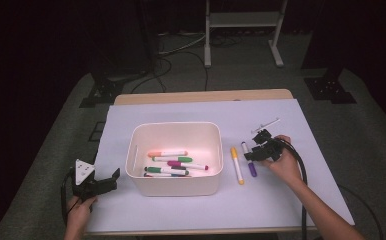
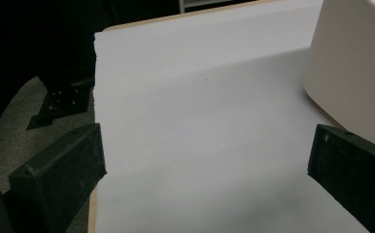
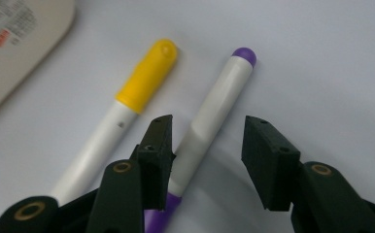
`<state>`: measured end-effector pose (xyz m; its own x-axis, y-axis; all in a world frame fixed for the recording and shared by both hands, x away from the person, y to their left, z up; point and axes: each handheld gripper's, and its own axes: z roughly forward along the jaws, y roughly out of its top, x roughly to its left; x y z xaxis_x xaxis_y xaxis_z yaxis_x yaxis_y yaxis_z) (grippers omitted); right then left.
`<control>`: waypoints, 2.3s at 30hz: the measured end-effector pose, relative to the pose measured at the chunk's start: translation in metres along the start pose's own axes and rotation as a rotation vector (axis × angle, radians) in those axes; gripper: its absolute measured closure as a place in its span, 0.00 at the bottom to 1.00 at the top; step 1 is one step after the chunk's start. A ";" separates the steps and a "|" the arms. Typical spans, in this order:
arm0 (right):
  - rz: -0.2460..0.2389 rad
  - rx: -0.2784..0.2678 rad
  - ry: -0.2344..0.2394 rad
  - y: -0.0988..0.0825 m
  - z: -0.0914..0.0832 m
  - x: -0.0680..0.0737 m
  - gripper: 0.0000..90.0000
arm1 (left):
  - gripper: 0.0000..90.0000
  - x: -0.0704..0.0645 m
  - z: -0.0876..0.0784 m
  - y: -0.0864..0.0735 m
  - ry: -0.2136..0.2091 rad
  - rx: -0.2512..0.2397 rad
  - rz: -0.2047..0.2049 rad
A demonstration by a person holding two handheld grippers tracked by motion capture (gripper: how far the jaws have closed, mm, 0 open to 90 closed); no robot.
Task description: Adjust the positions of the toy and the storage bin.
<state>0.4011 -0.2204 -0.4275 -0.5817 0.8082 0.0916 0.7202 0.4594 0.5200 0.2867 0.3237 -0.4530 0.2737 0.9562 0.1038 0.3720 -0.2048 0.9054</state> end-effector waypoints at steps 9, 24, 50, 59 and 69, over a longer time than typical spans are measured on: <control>-0.002 0.018 -0.105 -0.011 -0.002 -0.009 0.77 | 0.00 0.000 0.000 0.000 0.001 0.000 0.001; 0.044 0.002 -0.004 -0.021 -0.014 -0.011 0.84 | 0.00 0.000 0.000 0.000 0.001 0.002 0.001; -0.015 -0.119 0.186 -0.003 -0.084 0.025 0.84 | 0.00 0.000 0.000 0.000 0.003 0.005 0.007; -0.056 -0.150 0.234 0.017 -0.111 0.040 0.84 | 0.00 0.000 0.001 0.000 0.004 0.006 0.006; -0.150 -0.168 0.280 0.050 -0.131 0.073 0.84 | 0.00 0.000 0.000 0.000 0.002 0.010 0.006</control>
<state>0.3445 -0.1866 -0.2833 -0.7737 0.5939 0.2207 0.5605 0.4793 0.6753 0.2871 0.3234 -0.4529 0.2738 0.9555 0.1100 0.3791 -0.2123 0.9007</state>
